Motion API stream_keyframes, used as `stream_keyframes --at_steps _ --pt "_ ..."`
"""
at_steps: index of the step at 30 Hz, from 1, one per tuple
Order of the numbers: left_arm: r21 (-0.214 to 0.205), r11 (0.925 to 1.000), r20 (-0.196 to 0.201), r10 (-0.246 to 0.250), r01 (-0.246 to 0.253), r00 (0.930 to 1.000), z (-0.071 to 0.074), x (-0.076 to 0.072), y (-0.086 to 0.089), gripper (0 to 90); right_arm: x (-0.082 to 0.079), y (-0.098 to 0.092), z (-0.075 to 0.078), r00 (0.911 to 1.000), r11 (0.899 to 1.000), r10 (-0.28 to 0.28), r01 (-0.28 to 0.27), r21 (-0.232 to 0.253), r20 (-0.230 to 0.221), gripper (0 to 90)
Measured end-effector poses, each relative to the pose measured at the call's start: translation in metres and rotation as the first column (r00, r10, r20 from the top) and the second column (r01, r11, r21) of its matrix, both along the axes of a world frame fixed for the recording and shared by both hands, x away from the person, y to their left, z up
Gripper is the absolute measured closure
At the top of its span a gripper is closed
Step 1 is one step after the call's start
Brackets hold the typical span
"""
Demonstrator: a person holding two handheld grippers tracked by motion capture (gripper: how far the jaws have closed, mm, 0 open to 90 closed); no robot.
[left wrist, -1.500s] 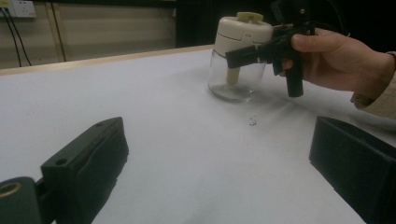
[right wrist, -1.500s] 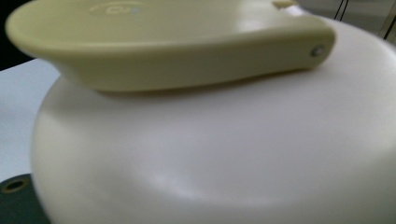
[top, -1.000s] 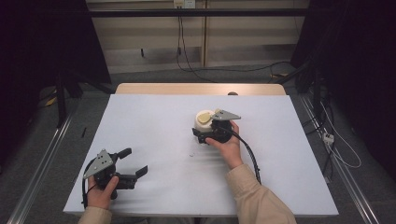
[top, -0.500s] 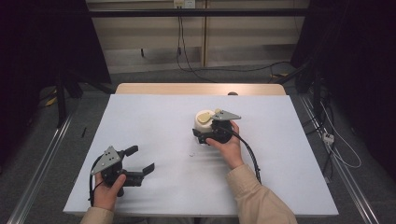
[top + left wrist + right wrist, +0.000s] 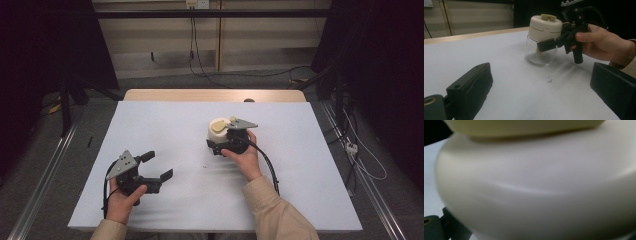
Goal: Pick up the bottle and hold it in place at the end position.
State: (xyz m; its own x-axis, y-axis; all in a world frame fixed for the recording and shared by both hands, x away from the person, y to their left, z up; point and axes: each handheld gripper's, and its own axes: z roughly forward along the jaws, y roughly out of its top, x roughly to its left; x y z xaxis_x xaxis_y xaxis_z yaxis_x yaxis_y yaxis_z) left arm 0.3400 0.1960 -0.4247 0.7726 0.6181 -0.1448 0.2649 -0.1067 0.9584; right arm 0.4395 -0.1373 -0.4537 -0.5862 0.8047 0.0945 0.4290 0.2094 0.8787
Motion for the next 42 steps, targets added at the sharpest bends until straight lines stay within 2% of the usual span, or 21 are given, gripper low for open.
stream_keyframes --at_steps 4,12,17,32,42 --pt "0.001 1.0000 -0.003 0.001 -0.001 1.0000 0.004 0.004 -0.007 4.0 -0.001 -0.002 -0.002 0.9998 1.000 0.002 -0.002 0.017 -0.018 2.1" --pt "-0.001 1.0000 -0.026 0.008 -0.008 0.9996 0.009 0.015 -0.020 4.2 -0.005 -0.003 -0.001 1.0000 1.000 -0.004 0.003 0.008 0.006 2.9" --pt "0.003 1.0000 -0.033 -0.005 0.006 0.9994 0.015 0.024 -0.028 5.4 -0.007 -0.003 -0.001 0.9999 1.000 -0.007 0.007 0.004 0.012 3.1" --pt "0.025 0.9995 -0.047 -0.020 0.021 0.9987 0.025 0.042 -0.048 9.2 -0.007 -0.004 -0.001 0.9999 1.000 -0.006 0.006 0.001 0.015 3.2" --pt "0.035 0.9987 -0.048 -0.036 0.037 0.9982 0.030 0.048 -0.061 9.6 -0.007 -0.004 0.000 0.9997 1.000 0.005 -0.004 -0.013 0.024 3.7"
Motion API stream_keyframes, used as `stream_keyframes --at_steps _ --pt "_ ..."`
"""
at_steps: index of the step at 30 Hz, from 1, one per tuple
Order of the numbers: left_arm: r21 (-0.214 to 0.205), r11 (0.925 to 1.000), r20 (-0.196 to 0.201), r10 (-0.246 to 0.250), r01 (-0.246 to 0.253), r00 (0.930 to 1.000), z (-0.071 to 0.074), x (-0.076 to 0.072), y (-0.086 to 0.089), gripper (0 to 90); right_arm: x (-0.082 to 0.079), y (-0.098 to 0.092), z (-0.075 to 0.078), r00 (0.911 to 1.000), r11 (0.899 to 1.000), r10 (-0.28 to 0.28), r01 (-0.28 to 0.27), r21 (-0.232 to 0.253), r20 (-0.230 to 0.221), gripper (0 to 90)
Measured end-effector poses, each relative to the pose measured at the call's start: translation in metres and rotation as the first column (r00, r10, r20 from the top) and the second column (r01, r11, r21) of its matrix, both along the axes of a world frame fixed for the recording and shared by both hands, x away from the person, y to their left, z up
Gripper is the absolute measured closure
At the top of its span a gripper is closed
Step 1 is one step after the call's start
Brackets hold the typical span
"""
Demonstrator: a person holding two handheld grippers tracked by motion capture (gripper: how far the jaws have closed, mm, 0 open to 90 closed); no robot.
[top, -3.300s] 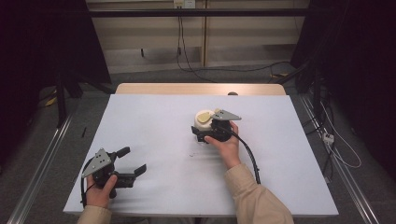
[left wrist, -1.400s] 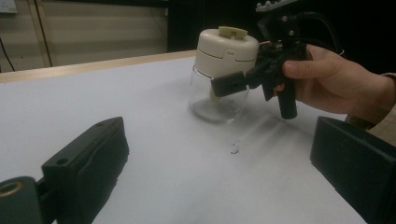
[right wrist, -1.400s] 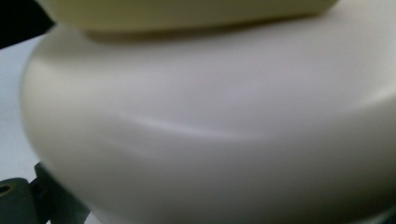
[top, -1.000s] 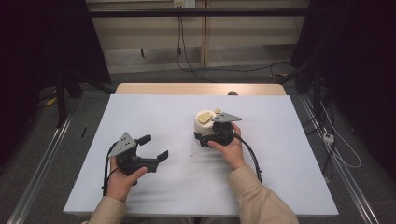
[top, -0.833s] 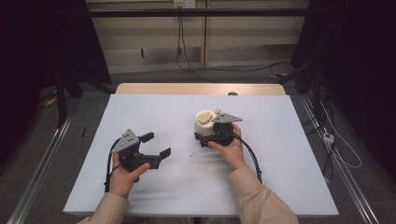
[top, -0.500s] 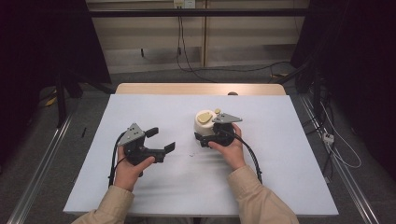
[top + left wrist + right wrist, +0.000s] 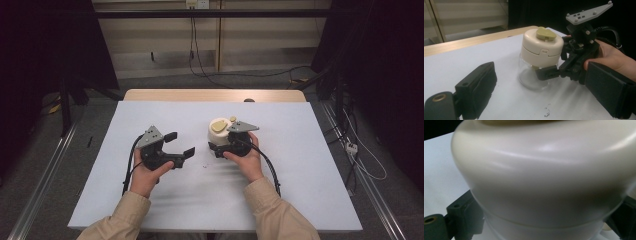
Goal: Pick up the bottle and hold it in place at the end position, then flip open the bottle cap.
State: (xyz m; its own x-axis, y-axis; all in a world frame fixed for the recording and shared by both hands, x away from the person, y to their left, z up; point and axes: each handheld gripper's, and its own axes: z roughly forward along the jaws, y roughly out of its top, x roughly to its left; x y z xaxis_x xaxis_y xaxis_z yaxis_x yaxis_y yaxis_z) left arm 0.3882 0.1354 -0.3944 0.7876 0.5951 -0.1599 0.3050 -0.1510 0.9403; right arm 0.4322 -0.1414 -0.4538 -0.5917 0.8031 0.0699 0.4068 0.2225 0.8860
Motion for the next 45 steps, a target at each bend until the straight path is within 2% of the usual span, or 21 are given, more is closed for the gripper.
stream_keyframes --at_steps 10,15,19,23,27,31,32,33,36,37,40,41,45 --pt "0.006 1.0000 -0.010 -0.001 0.001 0.9999 0.001 0.007 -0.007 10.4 0.000 0.000 0.000 1.0000 1.000 0.001 -0.001 -0.001 0.001 3.7" --pt "-0.005 0.9999 -0.018 -0.009 0.009 0.9998 0.002 0.010 -0.011 12.0 0.000 0.000 0.000 1.0000 1.000 0.001 -0.001 -0.002 0.001 3.8" --pt "0.008 0.9997 -0.028 -0.022 0.022 0.9994 0.001 0.013 -0.016 14.8 0.000 0.000 0.000 1.0000 1.000 0.001 -0.001 -0.002 -0.001 3.7" --pt "0.015 0.9998 -0.033 -0.012 0.012 0.9994 0.003 0.015 -0.020 20.5 0.000 0.000 0.000 1.0000 1.000 0.000 0.000 -0.003 -0.002 3.8" --pt "0.020 0.9997 -0.042 -0.017 0.018 0.9990 0.003 0.018 -0.023 34.9 0.000 0.001 0.000 1.0000 1.000 -0.002 0.002 -0.002 -0.003 3.8" --pt "0.040 0.9991 -0.044 -0.013 0.014 0.9989 0.004 0.021 -0.028 43.2 0.000 0.000 0.000 1.0000 1.000 -0.001 0.001 -0.002 -0.002 3.8" --pt "0.042 0.9990 -0.047 -0.016 0.018 0.9988 0.003 0.022 -0.028 50.6 0.000 0.000 0.000 1.0000 1.000 -0.001 0.001 -0.001 -0.001 3.7" --pt "0.039 0.9991 -0.051 -0.018 0.020 0.9985 0.003 0.023 -0.029 50.6 0.000 0.000 0.000 1.0000 1.000 -0.001 0.001 -0.001 -0.001 3.7" --pt "0.048 0.9982 -0.060 -0.032 0.035 0.9977 0.002 0.024 -0.032 61.6 0.000 0.000 0.000 1.0000 1.000 -0.001 0.001 -0.002 0.000 3.8" --pt "0.050 0.9980 -0.062 -0.037 0.040 0.9974 0.002 0.025 -0.034 61.6 0.000 0.000 0.000 1.0000 1.000 -0.002 0.002 -0.002 0.000 3.8" --pt "0.061 0.9968 -0.064 -0.047 0.051 0.9968 0.002 0.026 -0.037 70.7 0.000 0.000 0.000 1.0000 1.000 -0.003 0.003 -0.002 0.000 3.8" --pt "0.060 0.9966 -0.073 -0.052 0.056 0.9960 0.001 0.027 -0.039 76.3 0.000 0.000 0.000 1.0000 1.000 -0.004 0.004 -0.003 0.000 3.8" --pt "0.068 0.9954 -0.091 -0.061 0.067 0.9940 0.000 0.029 -0.043 82.9 0.000 0.000 0.000 1.0000 1.000 -0.003 0.003 -0.002 0.000 3.8"
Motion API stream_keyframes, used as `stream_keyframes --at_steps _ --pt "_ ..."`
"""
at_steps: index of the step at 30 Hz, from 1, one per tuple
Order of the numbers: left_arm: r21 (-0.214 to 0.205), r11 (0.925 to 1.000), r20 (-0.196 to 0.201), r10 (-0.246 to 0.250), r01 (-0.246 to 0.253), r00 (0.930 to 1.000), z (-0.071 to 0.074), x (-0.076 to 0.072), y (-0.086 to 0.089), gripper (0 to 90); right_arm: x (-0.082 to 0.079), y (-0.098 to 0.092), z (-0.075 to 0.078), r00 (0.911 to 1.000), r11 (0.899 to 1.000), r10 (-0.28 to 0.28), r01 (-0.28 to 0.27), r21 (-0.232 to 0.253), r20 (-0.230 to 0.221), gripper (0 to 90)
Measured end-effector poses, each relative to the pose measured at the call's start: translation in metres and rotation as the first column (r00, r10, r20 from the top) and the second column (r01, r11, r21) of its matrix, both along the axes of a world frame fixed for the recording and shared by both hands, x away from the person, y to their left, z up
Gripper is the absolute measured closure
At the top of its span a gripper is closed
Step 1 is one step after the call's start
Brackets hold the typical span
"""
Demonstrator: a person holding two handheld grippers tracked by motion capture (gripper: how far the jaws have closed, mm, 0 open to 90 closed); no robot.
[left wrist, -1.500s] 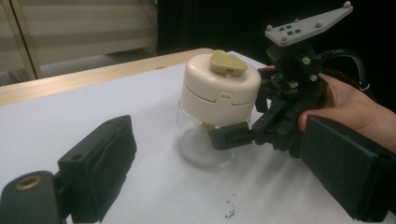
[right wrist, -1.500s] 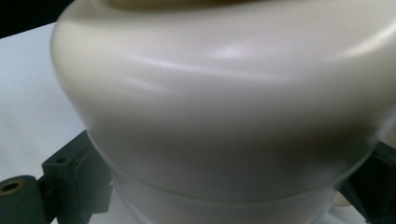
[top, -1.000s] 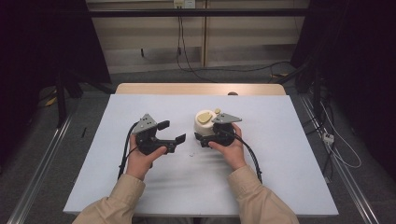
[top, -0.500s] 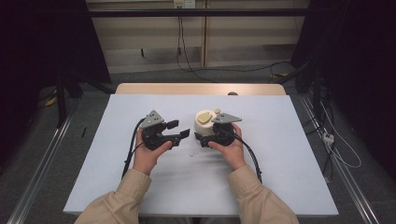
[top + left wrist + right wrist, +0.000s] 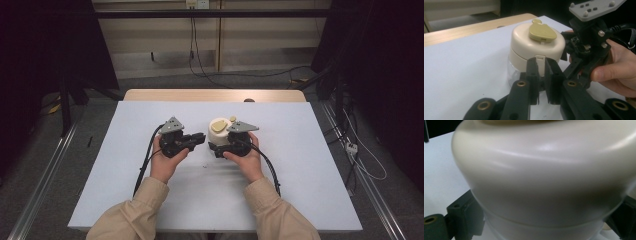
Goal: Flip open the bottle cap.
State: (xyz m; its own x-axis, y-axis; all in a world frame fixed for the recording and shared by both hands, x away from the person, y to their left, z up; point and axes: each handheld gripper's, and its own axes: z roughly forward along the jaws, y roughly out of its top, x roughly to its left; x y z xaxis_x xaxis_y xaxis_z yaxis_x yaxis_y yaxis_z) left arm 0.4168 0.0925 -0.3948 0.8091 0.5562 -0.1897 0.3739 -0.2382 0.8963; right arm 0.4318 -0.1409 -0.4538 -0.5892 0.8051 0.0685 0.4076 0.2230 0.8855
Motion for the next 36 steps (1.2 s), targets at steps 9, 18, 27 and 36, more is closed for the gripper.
stream_keyframes --at_steps 9,18,27,36 --pt "0.016 0.9999 -0.016 0.004 -0.004 0.9999 0.000 0.005 -0.008 90.0 0.000 0.000 0.000 1.0000 1.000 0.000 0.000 -0.001 0.000 3.8" --pt "0.035 0.9993 -0.010 -0.008 0.009 0.9999 0.005 0.010 -0.018 90.0 0.000 0.000 0.000 1.0000 1.000 -0.001 0.001 -0.001 0.003 3.8" --pt "0.053 0.9986 -0.019 -0.005 0.006 0.9998 0.008 0.012 -0.026 90.0 0.000 0.000 0.000 1.0000 1.000 -0.001 0.001 -0.001 0.002 3.8" --pt "0.057 0.9984 -0.022 -0.004 0.005 0.9998 0.013 0.014 -0.030 90.0 0.000 0.000 0.000 1.0000 1.000 -0.003 0.003 -0.002 0.001 3.8"
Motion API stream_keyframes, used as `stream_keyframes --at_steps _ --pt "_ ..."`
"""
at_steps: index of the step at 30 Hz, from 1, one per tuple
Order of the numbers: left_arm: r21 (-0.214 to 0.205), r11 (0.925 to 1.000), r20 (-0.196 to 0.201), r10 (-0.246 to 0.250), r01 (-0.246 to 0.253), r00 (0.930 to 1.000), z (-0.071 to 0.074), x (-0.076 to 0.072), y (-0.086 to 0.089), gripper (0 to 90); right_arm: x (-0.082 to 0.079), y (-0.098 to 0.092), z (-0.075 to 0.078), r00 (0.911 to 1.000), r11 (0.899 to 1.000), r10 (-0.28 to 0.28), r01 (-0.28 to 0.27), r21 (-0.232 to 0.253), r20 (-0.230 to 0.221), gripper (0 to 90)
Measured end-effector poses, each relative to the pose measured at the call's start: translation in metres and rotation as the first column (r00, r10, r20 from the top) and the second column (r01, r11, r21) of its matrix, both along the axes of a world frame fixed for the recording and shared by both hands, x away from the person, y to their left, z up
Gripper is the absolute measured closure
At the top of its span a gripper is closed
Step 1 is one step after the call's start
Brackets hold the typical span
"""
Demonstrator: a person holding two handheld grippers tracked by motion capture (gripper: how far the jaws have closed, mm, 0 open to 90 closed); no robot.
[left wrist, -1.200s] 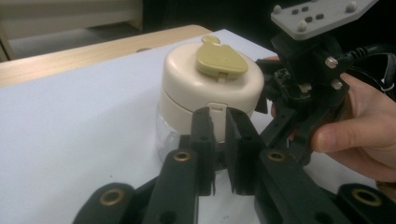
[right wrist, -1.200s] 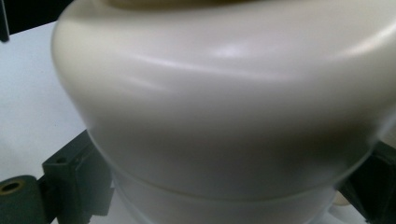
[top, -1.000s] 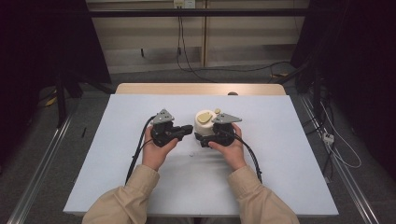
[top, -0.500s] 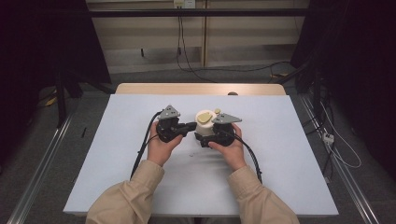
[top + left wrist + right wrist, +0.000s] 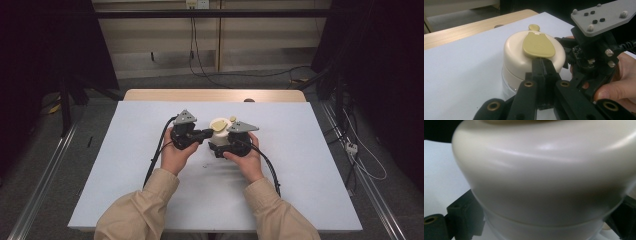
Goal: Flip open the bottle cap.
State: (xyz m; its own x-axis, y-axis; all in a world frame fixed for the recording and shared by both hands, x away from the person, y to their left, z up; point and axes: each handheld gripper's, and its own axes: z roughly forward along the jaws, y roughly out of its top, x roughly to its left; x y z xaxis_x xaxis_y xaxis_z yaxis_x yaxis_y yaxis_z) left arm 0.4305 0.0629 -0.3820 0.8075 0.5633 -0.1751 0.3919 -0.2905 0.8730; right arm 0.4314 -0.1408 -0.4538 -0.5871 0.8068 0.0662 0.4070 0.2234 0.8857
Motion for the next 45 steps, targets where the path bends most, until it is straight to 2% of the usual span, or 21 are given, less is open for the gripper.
stream_keyframes --at_steps 33,45 --pt "-0.006 0.9999 0.012 0.014 -0.014 0.9998 0.011 0.003 -0.005 90.0 0.000 0.000 0.000 1.0000 1.000 -0.003 0.003 0.000 0.001 3.8" --pt "-0.023 0.9996 0.014 0.017 -0.017 0.9998 0.017 0.006 -0.007 90.0 0.000 0.000 0.000 1.0000 1.000 -0.005 0.005 0.004 -0.001 3.8"
